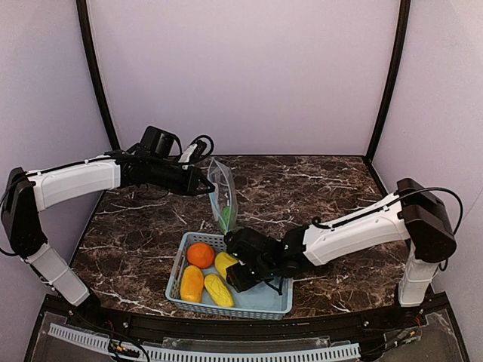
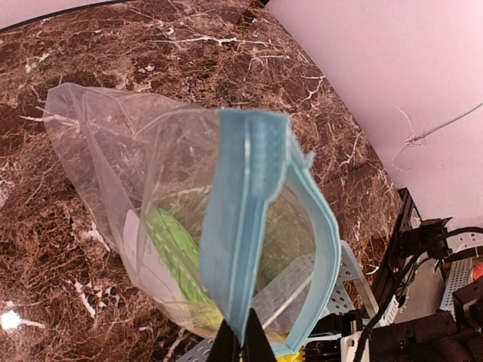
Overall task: Place the food in the zip-top bag and seal the zipper
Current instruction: Pick up the fake fruit from the bin.
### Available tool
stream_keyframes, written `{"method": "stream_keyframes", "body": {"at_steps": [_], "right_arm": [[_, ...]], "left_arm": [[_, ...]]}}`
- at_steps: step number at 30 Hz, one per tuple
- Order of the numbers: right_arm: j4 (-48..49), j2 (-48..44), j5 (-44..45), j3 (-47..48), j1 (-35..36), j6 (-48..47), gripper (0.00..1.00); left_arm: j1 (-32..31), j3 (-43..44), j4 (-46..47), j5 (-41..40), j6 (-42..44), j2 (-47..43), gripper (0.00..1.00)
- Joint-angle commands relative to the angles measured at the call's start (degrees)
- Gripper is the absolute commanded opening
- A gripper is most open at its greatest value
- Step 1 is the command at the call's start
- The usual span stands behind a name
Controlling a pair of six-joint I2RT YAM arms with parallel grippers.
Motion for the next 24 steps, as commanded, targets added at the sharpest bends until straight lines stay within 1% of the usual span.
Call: {"method": "stream_keyframes", "body": {"at_steps": [1,10,15,19,22,24], "right_arm": [[2.4,-0.9,1.0,-1.1,0.4,0.4,0.52],[2.8,-3.3,0.8,-2.7,0.8,-1.1,0.48],[2.4,-10.2,0.6,-7.0,1.8,-1.6,0.47],[1.8,-17.1,0.3,-10.6,2.1,-0.9,0.47],[0.5,-21.1,1.8,-11.1,2.1,-0.4,0.48],[-1.3,-22.4,3.5,-9.6,1.9,0.1,0.47]], "left_arm": [[0.2,0.5,-0.3,-0.1,0.8,-0.9,0.01],[0.3,0.6,-0.8,-1.4,1.1,-1.1,0.01],[0.2,0.5,-0.7,-1.8,1.4,-1.4,0.01],[0.0,0.6,-0.1,0.0,1.6,-1.4,0.01],[-0.4,0.6,0.1,0.6,2.2,-1.4,0.01],[-0.9,0.6,0.4,0.9,2.4,-1.5,0.01]]}}
